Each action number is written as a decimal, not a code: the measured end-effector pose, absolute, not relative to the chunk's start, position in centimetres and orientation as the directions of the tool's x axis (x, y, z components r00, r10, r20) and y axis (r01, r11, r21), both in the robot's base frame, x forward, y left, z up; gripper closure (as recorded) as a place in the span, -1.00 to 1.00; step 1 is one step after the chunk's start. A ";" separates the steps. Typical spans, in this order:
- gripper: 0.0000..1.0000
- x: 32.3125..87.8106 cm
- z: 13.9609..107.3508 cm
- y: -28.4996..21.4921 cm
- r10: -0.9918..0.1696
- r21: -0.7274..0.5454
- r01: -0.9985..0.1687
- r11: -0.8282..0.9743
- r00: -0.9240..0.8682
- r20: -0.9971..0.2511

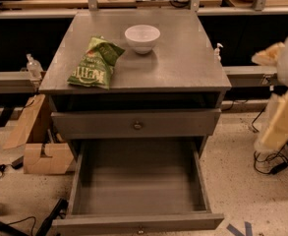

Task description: Close middle drawer

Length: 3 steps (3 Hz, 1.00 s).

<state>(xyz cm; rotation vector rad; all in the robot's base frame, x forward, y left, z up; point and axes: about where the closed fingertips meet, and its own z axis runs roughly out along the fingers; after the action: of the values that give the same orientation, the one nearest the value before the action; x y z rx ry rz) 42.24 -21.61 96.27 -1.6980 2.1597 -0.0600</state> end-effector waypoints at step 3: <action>-1.00 36.5 76.0 -29.5 -0.821 -0.272 -0.858 0.436 -0.255 -0.511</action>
Offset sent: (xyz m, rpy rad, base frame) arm -0.0647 -0.1029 -0.2358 0.3546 -0.2404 -0.1303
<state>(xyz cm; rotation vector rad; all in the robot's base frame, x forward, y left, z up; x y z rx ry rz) 36.46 -29.52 76.01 -1.4058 2.0989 0.0820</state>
